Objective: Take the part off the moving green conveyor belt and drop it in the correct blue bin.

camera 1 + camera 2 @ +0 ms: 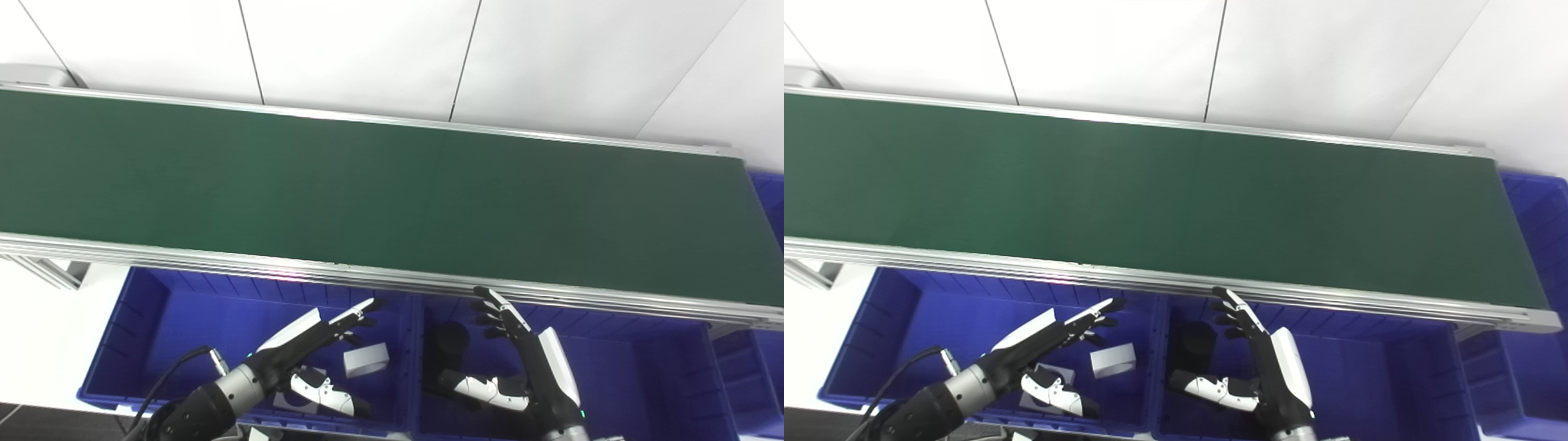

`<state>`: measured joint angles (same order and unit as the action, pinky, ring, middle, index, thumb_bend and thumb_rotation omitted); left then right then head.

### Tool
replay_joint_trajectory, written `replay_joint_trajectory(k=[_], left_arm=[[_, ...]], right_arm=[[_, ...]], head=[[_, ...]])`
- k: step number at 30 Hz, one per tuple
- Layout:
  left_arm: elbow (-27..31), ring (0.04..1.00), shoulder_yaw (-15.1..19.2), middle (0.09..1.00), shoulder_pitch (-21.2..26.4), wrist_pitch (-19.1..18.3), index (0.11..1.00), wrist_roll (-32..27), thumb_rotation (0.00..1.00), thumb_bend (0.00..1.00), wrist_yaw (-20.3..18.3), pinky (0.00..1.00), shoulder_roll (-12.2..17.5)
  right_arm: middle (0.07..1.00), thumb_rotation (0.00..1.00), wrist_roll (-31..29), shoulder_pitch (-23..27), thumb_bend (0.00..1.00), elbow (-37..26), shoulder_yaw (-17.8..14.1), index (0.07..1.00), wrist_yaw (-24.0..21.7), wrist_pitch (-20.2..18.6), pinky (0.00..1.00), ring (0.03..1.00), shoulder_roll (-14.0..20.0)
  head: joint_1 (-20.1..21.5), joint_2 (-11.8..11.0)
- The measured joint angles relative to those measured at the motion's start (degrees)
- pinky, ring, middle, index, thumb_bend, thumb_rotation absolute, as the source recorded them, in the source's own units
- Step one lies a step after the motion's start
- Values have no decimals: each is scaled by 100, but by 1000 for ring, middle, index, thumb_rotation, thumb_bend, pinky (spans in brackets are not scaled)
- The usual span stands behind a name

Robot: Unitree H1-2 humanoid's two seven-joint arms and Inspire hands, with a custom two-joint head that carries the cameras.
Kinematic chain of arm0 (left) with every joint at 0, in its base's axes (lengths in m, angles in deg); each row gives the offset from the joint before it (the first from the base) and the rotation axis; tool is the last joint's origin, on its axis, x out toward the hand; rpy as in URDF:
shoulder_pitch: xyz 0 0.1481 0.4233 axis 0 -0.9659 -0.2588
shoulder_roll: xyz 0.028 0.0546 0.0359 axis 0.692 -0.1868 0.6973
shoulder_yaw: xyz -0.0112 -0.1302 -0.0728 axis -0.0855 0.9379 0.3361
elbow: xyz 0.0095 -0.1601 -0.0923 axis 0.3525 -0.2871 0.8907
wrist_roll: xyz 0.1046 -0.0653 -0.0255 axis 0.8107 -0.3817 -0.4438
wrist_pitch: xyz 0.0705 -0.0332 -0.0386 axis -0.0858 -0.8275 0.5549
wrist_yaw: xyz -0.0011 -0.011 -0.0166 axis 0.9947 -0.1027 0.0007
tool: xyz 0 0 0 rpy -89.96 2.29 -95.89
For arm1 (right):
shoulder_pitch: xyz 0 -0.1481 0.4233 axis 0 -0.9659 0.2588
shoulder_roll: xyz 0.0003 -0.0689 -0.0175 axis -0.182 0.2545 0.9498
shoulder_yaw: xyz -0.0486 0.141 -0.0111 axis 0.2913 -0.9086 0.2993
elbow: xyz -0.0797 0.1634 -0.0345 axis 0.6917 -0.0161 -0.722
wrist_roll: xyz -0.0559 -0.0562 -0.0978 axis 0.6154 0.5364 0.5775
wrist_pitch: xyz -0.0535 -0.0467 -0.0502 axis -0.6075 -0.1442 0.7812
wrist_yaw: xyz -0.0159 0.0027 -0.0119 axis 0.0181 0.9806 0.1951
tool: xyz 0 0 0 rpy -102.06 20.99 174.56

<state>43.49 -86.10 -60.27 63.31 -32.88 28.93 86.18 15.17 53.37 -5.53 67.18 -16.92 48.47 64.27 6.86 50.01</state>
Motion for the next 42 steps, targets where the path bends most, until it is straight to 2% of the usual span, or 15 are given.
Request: replay_joint_trajectory(k=[4, 9, 14, 17, 22, 25, 30, 34, 36, 42], left_arm=[[102, 966, 183, 1000, -150, -48, 1000, -10, 378, 829, 260, 873, -183], [139, 985, 233, 1000, -412, -151, 1000, 7, 371, 811, 514, 910, -491], [137, 980, 260, 1000, -571, -123, 1000, 25, 370, 814, 704, 926, -596], [114, 977, 248, 994, -588, 95, 1000, 15, 358, 823, 852, 922, -726], [-2, 961, 263, 966, -657, 293, 984, -334, 377, 839, 1083, 916, -1133], [-203, 969, 248, 975, -702, 600, 988, -367, 376, 832, 1180, 928, -1280], [-256, 970, 292, 978, -893, 869, 972, -379, 359, 824, 1273, 914, -1190], [-260, 943, 271, 979, -952, 860, 950, -329, 336, 829, 1255, 838, -987], [-255, 937, 250, 973, -950, 861, 941, -328, 328, 829, 1218, 839, -866], [-256, 928, 270, 949, -900, 858, 901, -381, 301, 840, 1155, 838, -744]], right_arm=[[803, 401, -21, -55, 855, -19, 5, 868, 0, 1, 682, 748, 5], [795, 404, -18, -69, 849, -35, 4, 864, 1, 2, 669, 745, 49], [798, 420, 6, -130, 854, -72, 0, 875, 17, 2, 667, 742, 82], [800, 419, 6, -207, 853, -72, -18, 878, 62, 6, 671, 741, 111], [815, 411, -33, -297, 839, -67, -86, 899, 195, 86, 682, 763, 134], [823, 407, -78, -314, 828, -58, -103, 904, 241, 162, 692, 773, 129], [830, 398, -189, -316, 817, 103, -115, 912, 398, 272, 690, 784, 99], [830, 390, -198, -320, 818, 118, -114, 912, 426, 346, 679, 776, 58], [828, 385, -210, -329, 812, 118, -118, 912, 439, 353, 681, 777, 15], [832, 405, -174, -330, 811, 259, -119, 911, 611, 459, 700, 790, -78]], head=[[-53, 26], [-53, 18], [-70, -35], [-70, -44], [-26, -70], [-9, -88], [79, -167], [88, -193], [79, -211], [132, -264]])
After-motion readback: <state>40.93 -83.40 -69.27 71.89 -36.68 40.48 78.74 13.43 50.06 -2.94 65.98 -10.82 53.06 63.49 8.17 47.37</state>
